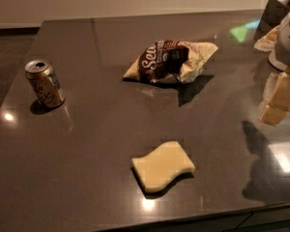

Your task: Move brown chip bag near sponge

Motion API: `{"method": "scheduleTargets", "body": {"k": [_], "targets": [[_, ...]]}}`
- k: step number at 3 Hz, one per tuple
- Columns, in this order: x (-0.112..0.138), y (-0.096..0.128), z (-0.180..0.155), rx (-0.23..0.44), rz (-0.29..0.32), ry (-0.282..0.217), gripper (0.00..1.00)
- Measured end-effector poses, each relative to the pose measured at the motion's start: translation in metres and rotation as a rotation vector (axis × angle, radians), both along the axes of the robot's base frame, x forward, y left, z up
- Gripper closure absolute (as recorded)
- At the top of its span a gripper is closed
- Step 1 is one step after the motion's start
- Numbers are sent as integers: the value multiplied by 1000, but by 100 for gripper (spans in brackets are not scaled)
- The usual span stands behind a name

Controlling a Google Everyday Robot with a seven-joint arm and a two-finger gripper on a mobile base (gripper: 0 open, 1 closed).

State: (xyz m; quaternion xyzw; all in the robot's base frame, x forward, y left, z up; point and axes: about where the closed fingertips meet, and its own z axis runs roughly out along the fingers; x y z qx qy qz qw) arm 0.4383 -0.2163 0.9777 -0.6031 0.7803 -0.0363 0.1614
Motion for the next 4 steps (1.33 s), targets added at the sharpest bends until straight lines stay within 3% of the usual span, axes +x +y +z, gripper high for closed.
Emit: {"method": "scheduleTargets", "body": {"k": [2, 4], "targets": [[10, 0, -1, 5, -26, 2, 0], [84, 9, -9, 41, -96, -43, 0]]}}
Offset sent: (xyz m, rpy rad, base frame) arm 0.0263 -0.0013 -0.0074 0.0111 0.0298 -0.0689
